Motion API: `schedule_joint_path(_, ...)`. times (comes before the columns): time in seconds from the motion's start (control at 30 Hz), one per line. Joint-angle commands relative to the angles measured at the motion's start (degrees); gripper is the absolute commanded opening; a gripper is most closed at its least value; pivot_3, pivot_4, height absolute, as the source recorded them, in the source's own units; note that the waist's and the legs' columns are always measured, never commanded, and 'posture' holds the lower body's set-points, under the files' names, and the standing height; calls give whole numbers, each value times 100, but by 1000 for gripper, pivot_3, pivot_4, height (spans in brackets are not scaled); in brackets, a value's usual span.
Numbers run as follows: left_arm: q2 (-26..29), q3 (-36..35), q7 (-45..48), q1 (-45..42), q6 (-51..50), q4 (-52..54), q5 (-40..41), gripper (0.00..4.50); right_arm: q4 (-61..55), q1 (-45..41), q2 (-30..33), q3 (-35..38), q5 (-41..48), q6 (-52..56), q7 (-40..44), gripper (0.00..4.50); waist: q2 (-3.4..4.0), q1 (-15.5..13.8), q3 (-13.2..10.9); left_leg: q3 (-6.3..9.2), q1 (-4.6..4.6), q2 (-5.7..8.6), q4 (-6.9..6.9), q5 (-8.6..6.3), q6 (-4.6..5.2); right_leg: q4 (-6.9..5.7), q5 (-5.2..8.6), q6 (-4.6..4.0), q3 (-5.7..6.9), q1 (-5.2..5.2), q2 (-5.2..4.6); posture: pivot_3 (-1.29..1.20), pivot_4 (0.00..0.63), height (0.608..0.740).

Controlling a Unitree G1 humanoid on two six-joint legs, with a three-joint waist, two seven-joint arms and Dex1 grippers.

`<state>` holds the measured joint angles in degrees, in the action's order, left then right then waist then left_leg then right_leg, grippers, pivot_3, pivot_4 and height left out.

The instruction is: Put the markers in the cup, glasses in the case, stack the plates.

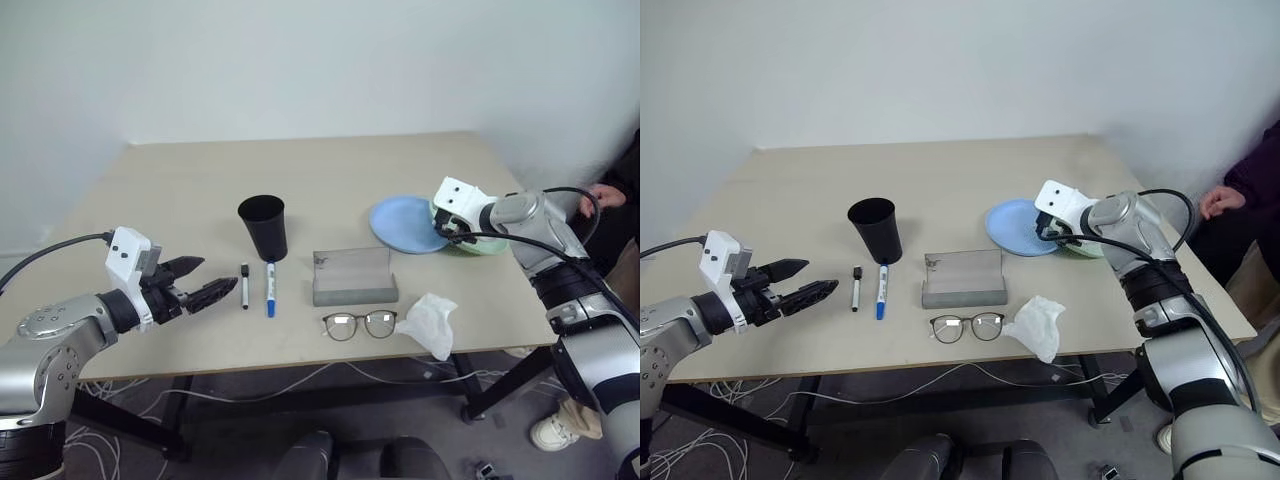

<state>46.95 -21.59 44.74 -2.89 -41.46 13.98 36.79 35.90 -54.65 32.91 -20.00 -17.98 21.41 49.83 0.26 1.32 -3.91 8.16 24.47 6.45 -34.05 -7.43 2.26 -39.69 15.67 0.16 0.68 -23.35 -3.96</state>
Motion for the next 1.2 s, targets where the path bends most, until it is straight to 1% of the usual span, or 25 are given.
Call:
schedule_joint_path(0.03,107,-129,15,-130,28,174,44,4500,247,-58,-19,90,-28,-221,-214,2246,0,1,0,0,0,0,0,0,0,0,0,0,0,0,0,0,0,740)
schedule_joint_path(0.23,107,-136,10,-132,10,191,48,4500,695,-106,-94,85,-40,-432,-370,2246,0,2,0,0,0,0,0,0,0,0,-1,-1,0,1,1,0,0,740)
schedule_joint_path(0.33,113,-136,12,-137,-2,194,50,4500,856,-124,-131,74,-50,-513,-435,1667,0,6,0,0,0,0,0,0,0,0,-1,-1,0,0,2,0,0,740)
schedule_joint_path(0.43,115,-143,13,-138,-15,196,56,4500,1001,-157,-155,76,-68,-599,-513,617,0,8,0,0,-1,0,0,1,-1,0,-1,-1,-1,1,2,0,0,740)
schedule_joint_path(0.5,116,-146,13,-137,-16,193,55,4500,1060,-179,-159,50,-105,-667,-553,21,0,9,0,0,-1,0,0,1,-1,0,-1,-1,-2,1,3,0,0,740)
schedule_joint_path(0.9,114,-161,5,-128,-33,197,63,4500,1158,-451,-139,-131,-380,-1293,-735,21,4,9,0,0,-2,0,0,1,-2,0,-1,-2,-2,1,4,0,0,740)
schedule_joint_path(1.07,110,-148,16,-143,-23,174,60,4500,1041,-473,-327,-181,-276,-1757,-414,21,4,15,0,0,-3,-1,0,2,-2,0,-2,-1,-3,0,5,0,0,740)
schedule_joint_path(1.2,103,-145,13,-148,-7,162,50,4500,1181,-542,-457,-194,-256,-2103,-231,21,4,29,0,1,-3,-1,0,2,-3,0,-3,0,-3,1,7,0,0,740)
